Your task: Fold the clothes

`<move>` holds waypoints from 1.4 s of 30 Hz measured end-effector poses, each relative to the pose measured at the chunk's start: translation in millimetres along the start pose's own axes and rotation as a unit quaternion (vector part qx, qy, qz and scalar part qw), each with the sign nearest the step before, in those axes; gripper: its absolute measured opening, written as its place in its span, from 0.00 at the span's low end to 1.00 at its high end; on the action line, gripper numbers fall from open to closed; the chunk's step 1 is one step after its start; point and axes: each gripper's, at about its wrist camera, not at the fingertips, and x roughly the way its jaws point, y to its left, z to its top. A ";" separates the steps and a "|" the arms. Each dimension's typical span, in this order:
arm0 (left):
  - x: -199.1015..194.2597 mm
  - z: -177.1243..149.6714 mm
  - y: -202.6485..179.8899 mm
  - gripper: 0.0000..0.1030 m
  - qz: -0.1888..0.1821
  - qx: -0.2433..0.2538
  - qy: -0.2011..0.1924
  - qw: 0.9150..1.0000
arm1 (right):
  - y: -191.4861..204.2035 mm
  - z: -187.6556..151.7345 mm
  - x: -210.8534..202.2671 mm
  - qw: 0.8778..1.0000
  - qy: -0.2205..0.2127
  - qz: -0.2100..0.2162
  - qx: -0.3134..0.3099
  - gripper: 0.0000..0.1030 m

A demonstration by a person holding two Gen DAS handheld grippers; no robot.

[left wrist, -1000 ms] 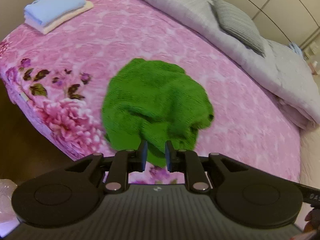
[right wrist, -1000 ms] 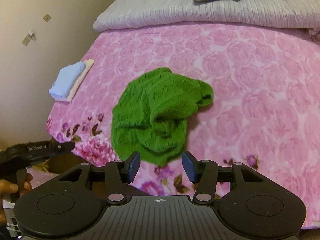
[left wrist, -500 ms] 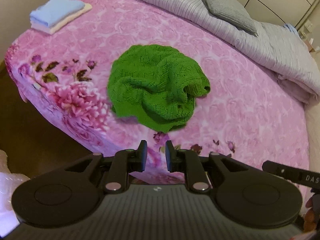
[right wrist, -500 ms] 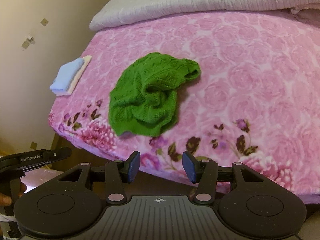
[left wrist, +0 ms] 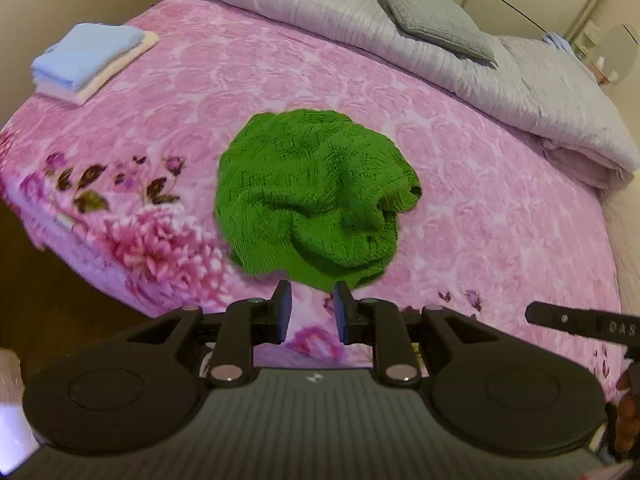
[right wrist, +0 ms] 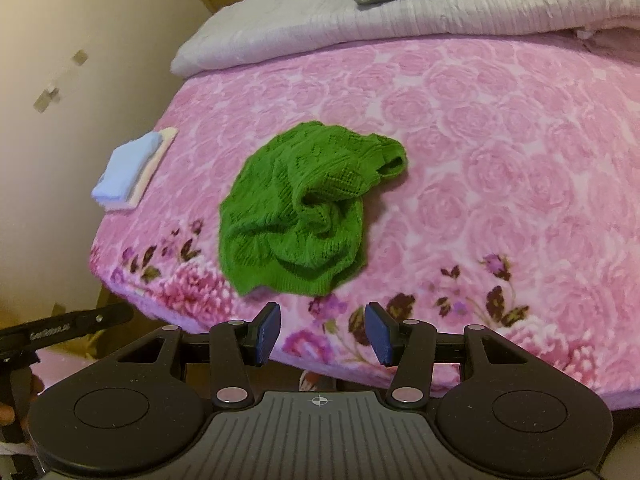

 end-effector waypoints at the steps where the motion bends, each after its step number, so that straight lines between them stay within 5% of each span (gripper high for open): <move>1: 5.8 6.2 7.3 0.17 -0.007 0.008 0.003 1.000 | 3.4 3.3 8.1 1.000 -0.001 -0.005 0.010 0.49; 12: 77.1 66.1 72.7 0.20 -0.062 0.103 0.082 0.989 | 38.0 31.0 89.7 0.990 0.007 -0.061 0.124 0.49; 16: 108.8 56.3 66.0 0.20 -0.073 0.130 0.110 0.983 | 32.0 21.0 98.2 0.984 0.012 -0.074 0.159 0.49; 33: 211.8 -40.9 -8.8 0.21 -0.052 0.075 0.137 0.986 | -82.4 -3.7 155.6 0.988 0.079 -0.063 0.115 0.49; 42: 260.4 -44.1 -58.3 0.25 -0.020 0.160 0.101 0.982 | -130.2 -30.0 166.9 0.979 0.084 -0.058 0.175 0.49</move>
